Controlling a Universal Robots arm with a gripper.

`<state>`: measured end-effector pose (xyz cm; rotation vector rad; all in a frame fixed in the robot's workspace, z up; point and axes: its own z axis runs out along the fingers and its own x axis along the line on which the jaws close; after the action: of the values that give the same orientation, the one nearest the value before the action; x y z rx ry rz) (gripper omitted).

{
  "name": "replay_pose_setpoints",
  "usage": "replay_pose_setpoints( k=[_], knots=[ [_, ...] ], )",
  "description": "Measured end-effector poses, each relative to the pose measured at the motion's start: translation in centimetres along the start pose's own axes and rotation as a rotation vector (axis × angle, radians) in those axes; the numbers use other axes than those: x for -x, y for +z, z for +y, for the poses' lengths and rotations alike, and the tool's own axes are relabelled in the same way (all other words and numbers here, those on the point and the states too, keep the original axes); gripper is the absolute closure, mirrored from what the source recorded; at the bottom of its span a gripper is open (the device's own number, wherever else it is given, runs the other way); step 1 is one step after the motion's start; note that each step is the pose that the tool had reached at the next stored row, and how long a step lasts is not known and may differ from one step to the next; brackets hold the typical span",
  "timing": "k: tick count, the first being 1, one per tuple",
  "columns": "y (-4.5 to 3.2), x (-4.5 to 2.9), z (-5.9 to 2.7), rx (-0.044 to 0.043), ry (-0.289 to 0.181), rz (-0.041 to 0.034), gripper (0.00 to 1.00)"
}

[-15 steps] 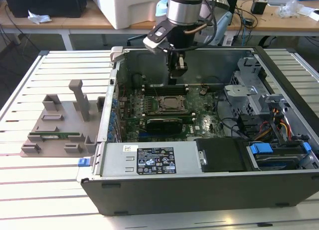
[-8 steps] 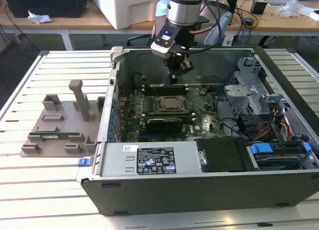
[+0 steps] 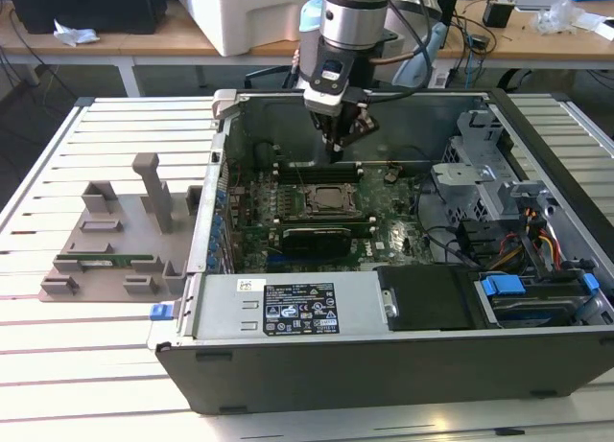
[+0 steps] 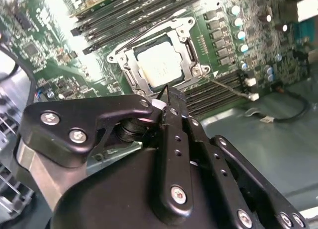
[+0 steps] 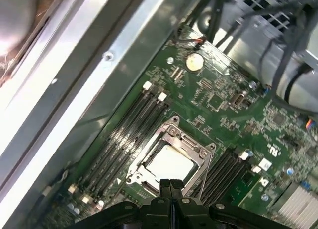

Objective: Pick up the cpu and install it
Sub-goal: 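Install the first cpu locking lever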

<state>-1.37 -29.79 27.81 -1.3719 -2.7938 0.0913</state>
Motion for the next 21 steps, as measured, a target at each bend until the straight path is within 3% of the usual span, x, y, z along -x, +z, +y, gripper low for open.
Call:
replay_pose_setpoints(
  k=[3, 14, 21],
  knots=[
    [0.0, 0.0, 0.0, 0.0001, -0.056, -0.0036, 0.89],
    [0.02, 0.0, 0.0, 0.0003, -0.337, -0.0219, 0.89],
    [0.05, 0.0, 0.0, 0.0007, -0.56, -0.0363, 0.89]
  ],
)
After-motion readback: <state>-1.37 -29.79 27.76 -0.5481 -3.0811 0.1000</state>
